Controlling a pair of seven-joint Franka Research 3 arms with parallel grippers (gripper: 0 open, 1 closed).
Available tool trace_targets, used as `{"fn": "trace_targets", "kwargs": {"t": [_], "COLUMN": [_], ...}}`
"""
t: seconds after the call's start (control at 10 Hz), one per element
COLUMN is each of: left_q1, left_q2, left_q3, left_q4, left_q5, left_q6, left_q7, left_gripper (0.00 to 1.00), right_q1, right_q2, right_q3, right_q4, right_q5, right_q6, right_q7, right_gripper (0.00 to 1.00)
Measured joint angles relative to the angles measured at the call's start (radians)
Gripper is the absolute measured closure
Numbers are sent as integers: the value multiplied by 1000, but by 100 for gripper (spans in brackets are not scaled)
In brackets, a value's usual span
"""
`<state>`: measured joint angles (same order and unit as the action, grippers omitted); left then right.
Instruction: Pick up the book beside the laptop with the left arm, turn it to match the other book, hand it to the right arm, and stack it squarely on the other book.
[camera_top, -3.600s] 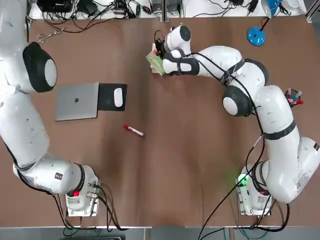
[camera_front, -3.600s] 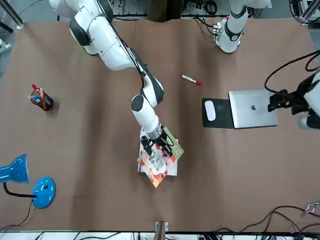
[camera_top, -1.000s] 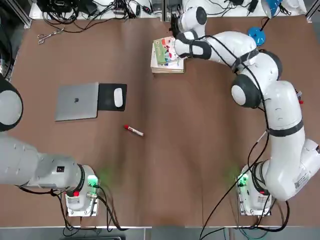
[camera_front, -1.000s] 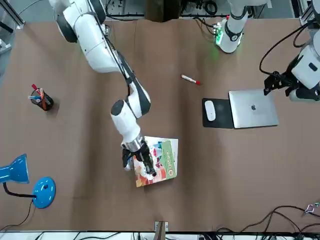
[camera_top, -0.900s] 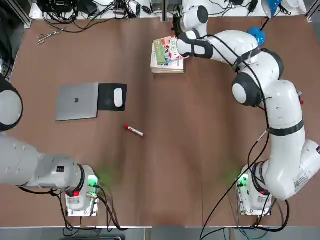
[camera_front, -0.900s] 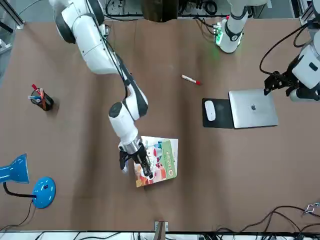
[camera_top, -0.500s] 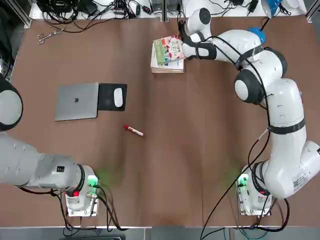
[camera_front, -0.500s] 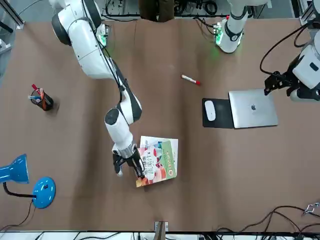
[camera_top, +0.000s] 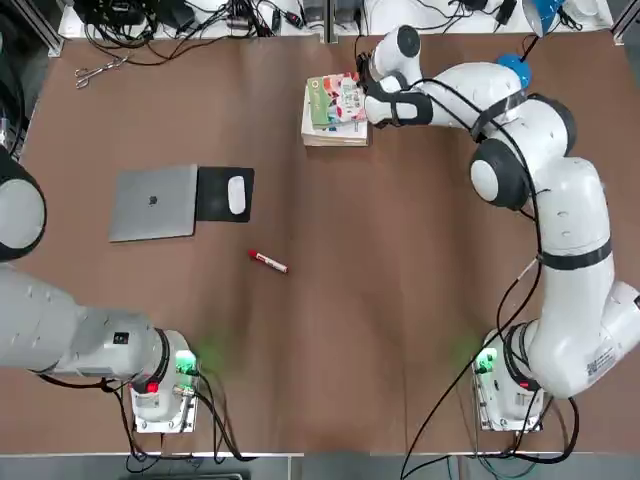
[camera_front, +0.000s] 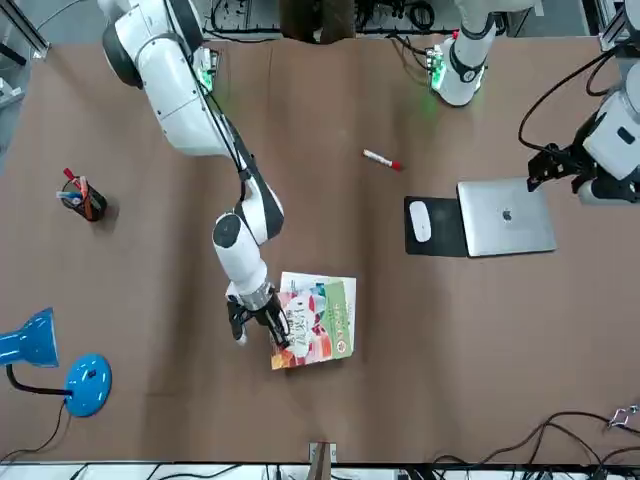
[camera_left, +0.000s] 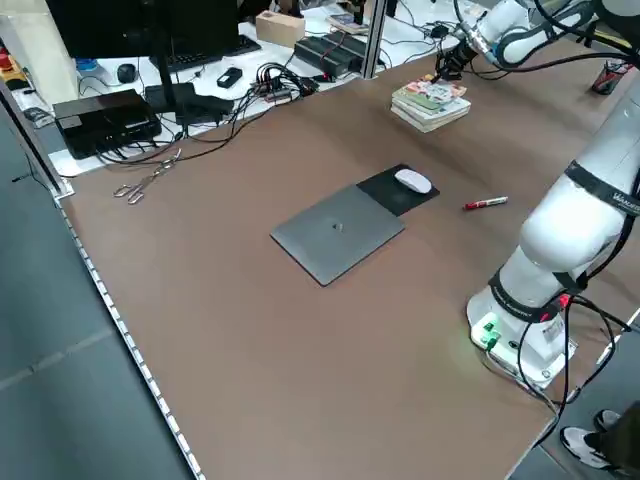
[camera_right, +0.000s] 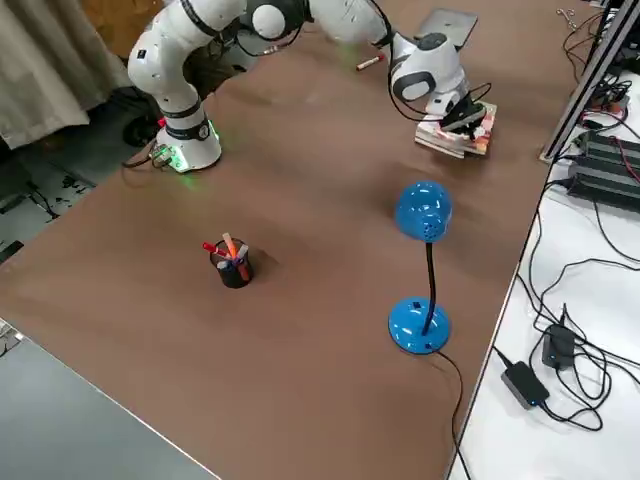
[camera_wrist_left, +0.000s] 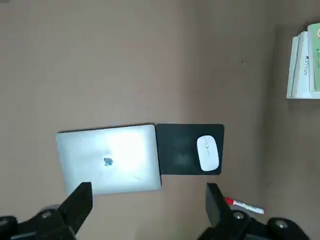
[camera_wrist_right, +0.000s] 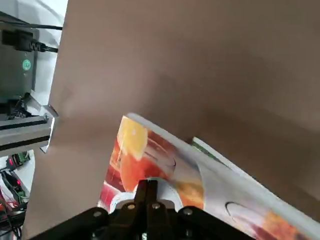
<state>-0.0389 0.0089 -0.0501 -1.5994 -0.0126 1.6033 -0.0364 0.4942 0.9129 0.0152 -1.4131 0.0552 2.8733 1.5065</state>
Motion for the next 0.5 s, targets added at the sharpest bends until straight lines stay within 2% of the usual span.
{"fn": "trace_targets", "kwargs": {"t": [0.5], "left_q1": [-12], "left_q2": [0], "left_q3": [-10], "left_q4": [11], "left_q5": [0], "left_q6": [1], "left_q7": [0], "left_gripper": [0], "right_q1": [31], "right_q2": [-61], "right_q3": [0], "right_q4": [-96], "right_q5": [0], "right_q6": [1], "right_q7": [0], "right_gripper": [100]}}
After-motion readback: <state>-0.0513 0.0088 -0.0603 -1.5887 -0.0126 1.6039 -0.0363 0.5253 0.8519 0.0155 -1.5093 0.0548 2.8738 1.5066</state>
